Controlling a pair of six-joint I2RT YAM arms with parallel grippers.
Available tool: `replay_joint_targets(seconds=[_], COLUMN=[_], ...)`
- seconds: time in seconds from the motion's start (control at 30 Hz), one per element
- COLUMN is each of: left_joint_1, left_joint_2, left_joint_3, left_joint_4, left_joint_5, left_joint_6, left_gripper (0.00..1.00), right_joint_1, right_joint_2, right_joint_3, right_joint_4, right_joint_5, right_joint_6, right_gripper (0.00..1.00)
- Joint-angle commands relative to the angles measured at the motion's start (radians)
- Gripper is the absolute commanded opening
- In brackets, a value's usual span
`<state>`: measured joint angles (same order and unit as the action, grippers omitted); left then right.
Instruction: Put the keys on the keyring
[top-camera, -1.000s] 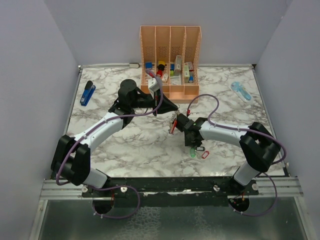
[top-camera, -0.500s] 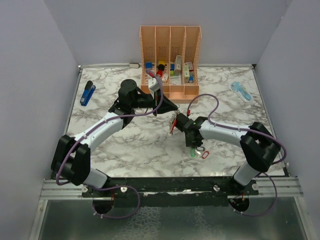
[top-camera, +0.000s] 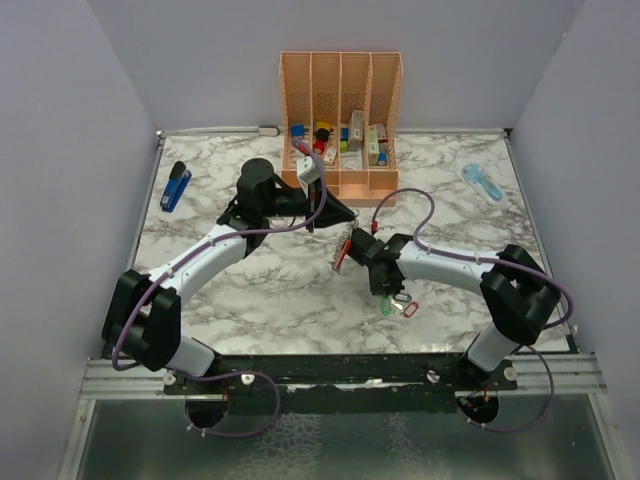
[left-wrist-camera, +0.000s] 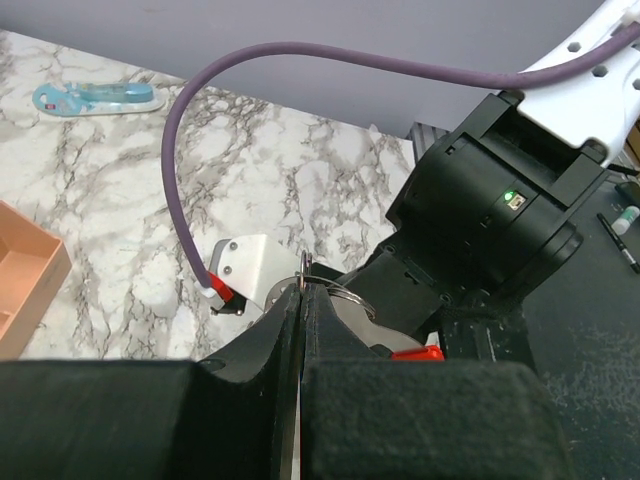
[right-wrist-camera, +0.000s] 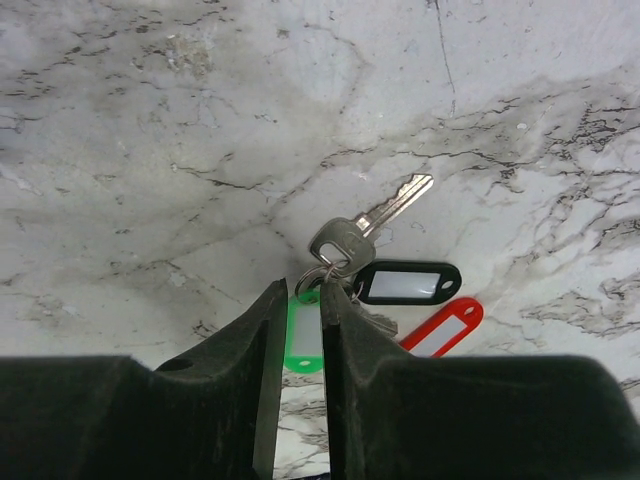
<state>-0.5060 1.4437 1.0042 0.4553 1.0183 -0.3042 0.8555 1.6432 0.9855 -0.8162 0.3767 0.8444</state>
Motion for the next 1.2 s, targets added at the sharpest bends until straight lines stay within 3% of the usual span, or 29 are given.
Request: replay_joint_targets(seconds=[0.0, 0.77, 1.17], left_joint_1=[-0.004, -0.006, -0.006], left_joint_2=[-0.010, -0.009, -0.007], left_joint_3=[0.011, 0.009, 0.011], left_joint_4=[0.028, 0.030, 0.025], left_joint_5=[-0.019, -0.021, -0.020], left_joint_6=[0.007, 0.005, 0.005], left_gripper=[0.00, 0.00, 0.00], right_joint_1=[0.022, 0.024, 0.024], right_joint_2=[0.004, 0.034, 0.030], right_joint_3=[0.056, -0.002, -0.008], right_joint_4=[-0.024, 0.032, 0.031], right_joint_5=[0.023, -0.002, 0.009], right_joint_6=[0.018, 0.014, 0.015], right_gripper=[0.20, 0.19, 0.12])
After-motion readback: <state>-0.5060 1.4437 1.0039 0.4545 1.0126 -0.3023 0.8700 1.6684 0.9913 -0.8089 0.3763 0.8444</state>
